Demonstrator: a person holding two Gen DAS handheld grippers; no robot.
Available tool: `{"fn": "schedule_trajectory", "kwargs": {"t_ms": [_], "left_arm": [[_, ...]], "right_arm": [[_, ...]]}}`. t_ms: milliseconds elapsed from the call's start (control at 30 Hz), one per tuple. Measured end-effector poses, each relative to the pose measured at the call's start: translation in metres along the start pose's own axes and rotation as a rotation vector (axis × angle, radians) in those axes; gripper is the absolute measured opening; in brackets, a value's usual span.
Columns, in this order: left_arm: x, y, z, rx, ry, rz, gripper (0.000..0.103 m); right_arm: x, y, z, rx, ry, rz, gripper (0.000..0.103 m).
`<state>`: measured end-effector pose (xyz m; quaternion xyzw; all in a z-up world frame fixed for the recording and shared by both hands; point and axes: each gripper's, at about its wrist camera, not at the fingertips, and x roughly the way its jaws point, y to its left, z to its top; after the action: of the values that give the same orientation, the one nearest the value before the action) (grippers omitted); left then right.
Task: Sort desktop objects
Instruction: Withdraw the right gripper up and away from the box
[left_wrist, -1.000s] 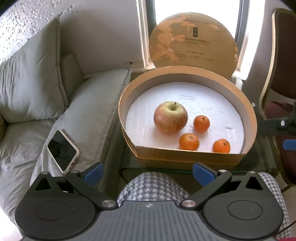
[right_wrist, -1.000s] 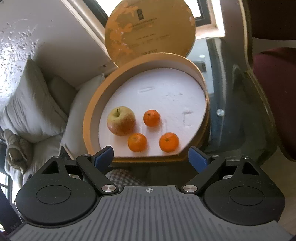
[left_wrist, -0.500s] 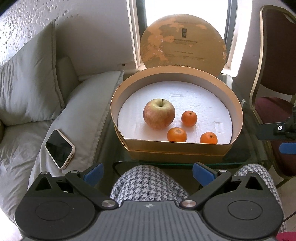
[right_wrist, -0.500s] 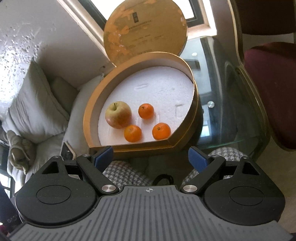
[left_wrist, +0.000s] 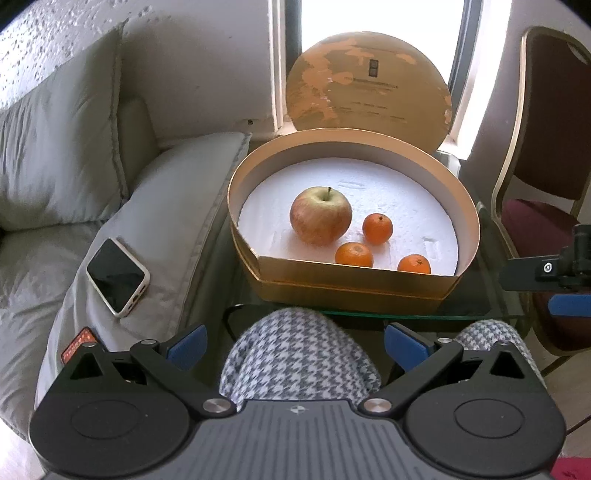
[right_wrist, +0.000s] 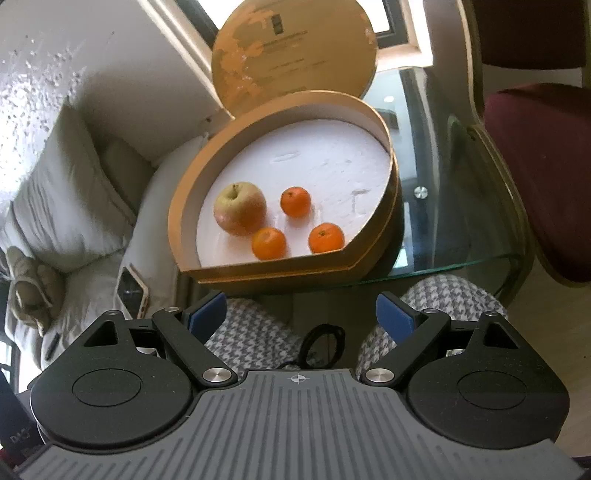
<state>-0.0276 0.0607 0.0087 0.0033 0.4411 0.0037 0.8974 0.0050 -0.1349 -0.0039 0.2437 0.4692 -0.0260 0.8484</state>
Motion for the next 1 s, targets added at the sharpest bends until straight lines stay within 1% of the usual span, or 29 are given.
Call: {"fn": "schedule_trajectory", "kwargs": {"t_ms": [167, 300, 433, 567, 700, 800, 1000], "left_arm": [[-0.008, 0.018, -0.005, -0.047, -0.029, -0.007, 0.103], [-0.01, 0.029, -0.015, -0.088, -0.023, -0.026, 0.103], [-0.009, 0.036, -0.02, -0.132, -0.002, -0.035, 0.103], [-0.013, 0.038, -0.019, -0.142, -0.019, -0.03, 0.103], [-0.013, 0.036, -0.015, -0.129, -0.022, -0.028, 0.103], [-0.013, 0.034, -0.008, -0.106, -0.033, -0.025, 0.103], [-0.023, 0.029, 0.025, -0.083, -0.1, -0.016, 0.103]], "right_arm": [[-0.002, 0.019, -0.004, -0.024, -0.012, -0.008, 0.092], [-0.011, 0.03, -0.01, -0.054, -0.054, -0.023, 0.092], [-0.018, 0.032, -0.018, -0.063, -0.07, -0.039, 0.092], [-0.024, 0.032, -0.018, -0.077, -0.084, -0.051, 0.092], [-0.034, 0.037, -0.007, -0.144, -0.117, -0.059, 0.092], [-0.047, 0.041, 0.008, -0.192, -0.158, -0.059, 0.092], [-0.077, 0.048, 0.047, -0.302, -0.239, -0.054, 0.092]]}}
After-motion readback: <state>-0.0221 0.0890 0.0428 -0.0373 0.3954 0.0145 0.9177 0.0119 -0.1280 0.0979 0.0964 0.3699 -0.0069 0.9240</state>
